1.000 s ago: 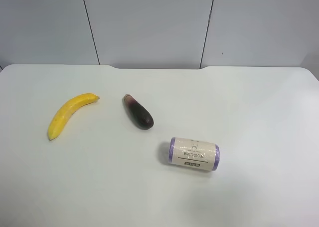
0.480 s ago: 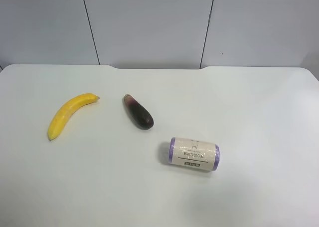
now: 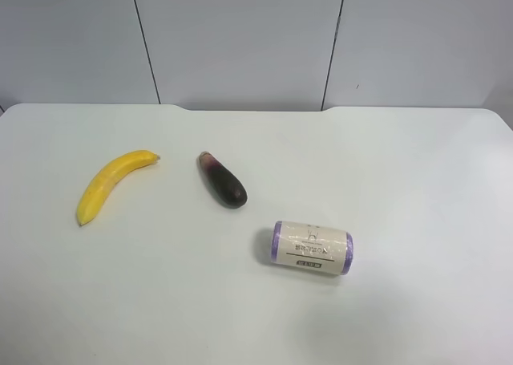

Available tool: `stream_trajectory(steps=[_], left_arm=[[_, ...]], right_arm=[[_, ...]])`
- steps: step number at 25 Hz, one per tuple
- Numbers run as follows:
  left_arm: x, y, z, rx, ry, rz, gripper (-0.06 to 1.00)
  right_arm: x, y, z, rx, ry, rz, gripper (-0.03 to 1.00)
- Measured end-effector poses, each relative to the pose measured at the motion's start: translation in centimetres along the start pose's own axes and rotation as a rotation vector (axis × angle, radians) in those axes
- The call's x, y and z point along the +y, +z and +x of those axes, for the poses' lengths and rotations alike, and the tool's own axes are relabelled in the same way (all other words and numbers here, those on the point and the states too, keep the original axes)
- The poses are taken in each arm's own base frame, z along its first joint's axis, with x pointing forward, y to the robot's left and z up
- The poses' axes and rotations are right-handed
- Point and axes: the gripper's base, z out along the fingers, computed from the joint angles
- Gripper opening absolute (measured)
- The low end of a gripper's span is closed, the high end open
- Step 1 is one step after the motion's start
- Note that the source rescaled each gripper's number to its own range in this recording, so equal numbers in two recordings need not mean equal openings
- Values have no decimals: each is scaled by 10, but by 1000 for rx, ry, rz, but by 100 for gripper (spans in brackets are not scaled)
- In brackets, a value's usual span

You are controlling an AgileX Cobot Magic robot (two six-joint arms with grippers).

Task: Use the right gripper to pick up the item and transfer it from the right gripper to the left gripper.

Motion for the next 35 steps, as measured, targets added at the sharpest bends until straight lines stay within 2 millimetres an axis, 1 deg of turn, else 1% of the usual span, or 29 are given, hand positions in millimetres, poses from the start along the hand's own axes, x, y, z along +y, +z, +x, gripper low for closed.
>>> stream_trajectory(steps=[3, 6, 15, 20, 23, 28, 35], left_arm=[[0, 6, -2, -51, 5, 7, 80], [0, 9, -2, -59, 4, 8, 76], [0, 9, -2, -65, 3, 7, 76], [-1, 10, -2, -67, -30, -55, 76], [-1, 10, -2, -68, -50, -90, 76], [-1, 10, -2, -69, -53, -95, 76], [-1, 10, -2, -69, -54, -96, 76]], right_arm=[[0, 0, 0, 0, 0, 0, 100], [0, 0, 0, 0, 0, 0, 100], [0, 0, 0, 0, 0, 0, 100], [0, 0, 0, 0, 4, 8, 100], [0, 0, 0, 3, 31, 61, 100], [1, 1, -1, 11, 101, 195, 100], [1, 1, -1, 12, 113, 218, 100]])
